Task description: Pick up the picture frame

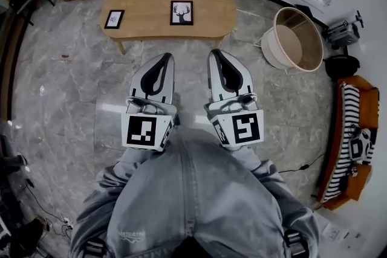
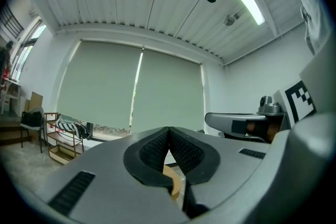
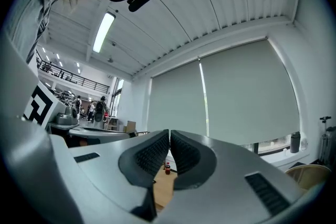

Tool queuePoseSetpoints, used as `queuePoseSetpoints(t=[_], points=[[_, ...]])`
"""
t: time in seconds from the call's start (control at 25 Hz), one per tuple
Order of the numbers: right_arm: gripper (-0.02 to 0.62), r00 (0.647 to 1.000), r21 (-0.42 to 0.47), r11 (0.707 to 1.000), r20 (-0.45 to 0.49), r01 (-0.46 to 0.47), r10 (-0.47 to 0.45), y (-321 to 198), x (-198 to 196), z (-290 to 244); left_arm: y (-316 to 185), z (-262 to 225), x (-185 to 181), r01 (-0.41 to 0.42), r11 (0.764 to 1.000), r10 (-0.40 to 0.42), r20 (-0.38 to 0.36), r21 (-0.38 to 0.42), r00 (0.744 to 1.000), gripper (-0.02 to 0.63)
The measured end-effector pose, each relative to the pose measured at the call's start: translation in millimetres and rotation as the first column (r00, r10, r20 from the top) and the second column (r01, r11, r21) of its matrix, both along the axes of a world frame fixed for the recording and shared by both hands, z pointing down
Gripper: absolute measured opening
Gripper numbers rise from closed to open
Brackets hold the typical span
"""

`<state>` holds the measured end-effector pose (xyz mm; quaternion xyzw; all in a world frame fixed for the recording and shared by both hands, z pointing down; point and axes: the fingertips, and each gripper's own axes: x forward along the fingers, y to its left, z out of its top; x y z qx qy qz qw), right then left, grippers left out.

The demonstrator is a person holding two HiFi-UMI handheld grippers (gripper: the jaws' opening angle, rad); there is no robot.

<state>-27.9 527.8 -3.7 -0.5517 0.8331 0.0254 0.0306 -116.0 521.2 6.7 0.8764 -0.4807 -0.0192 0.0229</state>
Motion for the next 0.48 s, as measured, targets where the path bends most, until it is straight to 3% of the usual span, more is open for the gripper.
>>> queuePoseSetpoints(t=[0.24, 0.48], points=[[0.034, 0.999, -0.017, 0.999, 0.004, -0.044, 0.044, -101, -2, 3, -108, 5, -5, -0.060, 0.998, 0.060, -0.004, -0.017, 0.998, 0.018], [0.034, 0.995, -0.040, 0.994, 0.005, -0.097, 0.098, -156, 8, 6, -169, 10, 1, -0.136, 0.990, 0.135, -0.015, -0.045, 0.991, 0.018]])
